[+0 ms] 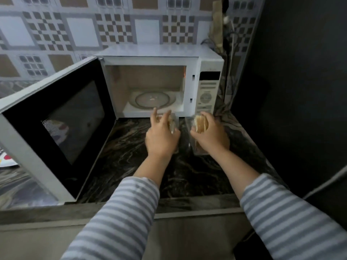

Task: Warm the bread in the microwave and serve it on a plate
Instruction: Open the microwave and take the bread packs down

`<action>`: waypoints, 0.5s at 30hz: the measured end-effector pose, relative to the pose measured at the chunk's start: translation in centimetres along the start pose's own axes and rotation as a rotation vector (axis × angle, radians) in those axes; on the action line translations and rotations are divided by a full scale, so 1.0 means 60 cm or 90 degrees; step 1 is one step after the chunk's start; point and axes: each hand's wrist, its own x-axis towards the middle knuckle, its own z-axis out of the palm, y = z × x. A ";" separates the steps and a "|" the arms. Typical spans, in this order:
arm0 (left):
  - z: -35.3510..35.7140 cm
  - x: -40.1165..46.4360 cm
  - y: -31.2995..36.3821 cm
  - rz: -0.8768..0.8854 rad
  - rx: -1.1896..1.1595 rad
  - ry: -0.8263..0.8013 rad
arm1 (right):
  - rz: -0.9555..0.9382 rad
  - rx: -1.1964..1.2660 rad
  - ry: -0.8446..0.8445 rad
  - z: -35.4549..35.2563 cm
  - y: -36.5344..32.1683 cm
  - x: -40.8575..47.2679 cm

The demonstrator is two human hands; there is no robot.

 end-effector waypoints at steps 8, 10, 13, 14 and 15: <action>0.097 -0.080 -0.005 -0.039 0.026 -0.053 | 0.022 -0.048 -0.004 0.031 0.113 -0.028; 0.116 -0.087 -0.005 -0.043 0.018 -0.047 | 0.008 -0.043 -0.009 0.036 0.134 -0.026; 0.136 -0.087 -0.002 -0.047 0.006 -0.035 | 0.003 -0.042 -0.014 0.042 0.152 -0.017; 0.141 -0.085 -0.002 -0.048 0.010 -0.030 | -0.003 -0.045 -0.016 0.043 0.155 -0.013; 0.145 -0.084 -0.002 -0.049 0.018 -0.025 | -0.011 -0.046 -0.018 0.044 0.157 -0.010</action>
